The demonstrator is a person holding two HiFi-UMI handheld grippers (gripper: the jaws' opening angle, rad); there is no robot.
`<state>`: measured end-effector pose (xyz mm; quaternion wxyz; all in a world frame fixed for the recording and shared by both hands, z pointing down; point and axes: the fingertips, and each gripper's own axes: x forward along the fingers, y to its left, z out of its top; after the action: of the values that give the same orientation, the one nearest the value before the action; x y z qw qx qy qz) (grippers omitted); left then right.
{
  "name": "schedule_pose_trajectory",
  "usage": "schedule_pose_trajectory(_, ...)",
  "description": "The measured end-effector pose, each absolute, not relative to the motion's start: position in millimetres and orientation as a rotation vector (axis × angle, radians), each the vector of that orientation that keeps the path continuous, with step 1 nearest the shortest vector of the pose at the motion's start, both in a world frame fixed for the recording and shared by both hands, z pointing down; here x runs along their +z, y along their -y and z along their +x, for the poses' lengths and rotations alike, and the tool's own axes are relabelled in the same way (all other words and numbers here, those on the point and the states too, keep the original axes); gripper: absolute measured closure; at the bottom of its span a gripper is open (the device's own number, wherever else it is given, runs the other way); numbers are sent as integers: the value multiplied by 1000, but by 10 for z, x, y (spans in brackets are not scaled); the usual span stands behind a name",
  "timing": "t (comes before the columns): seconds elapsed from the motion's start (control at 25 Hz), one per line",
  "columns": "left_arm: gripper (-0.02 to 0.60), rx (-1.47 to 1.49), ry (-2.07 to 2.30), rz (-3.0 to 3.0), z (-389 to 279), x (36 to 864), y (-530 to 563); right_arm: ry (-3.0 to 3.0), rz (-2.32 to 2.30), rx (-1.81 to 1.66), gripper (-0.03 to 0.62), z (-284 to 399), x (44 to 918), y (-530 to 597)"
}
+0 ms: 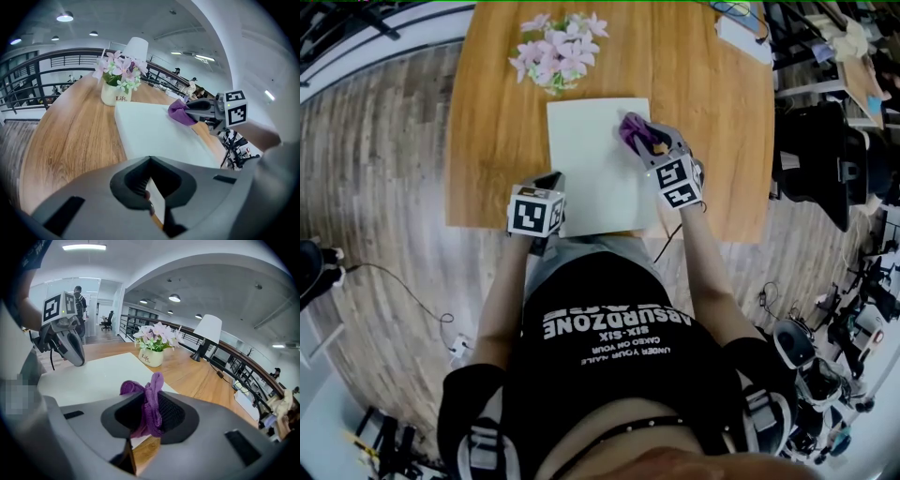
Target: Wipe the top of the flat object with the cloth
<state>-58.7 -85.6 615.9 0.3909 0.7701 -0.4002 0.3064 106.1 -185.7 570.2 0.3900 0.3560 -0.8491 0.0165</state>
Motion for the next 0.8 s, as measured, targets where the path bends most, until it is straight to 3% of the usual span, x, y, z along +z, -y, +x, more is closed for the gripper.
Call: schedule_pose_trajectory(0.8, 568, 750, 1045, 1937, -605, 6148, 846, 2148, 973, 65, 493, 1037, 5705, 2465)
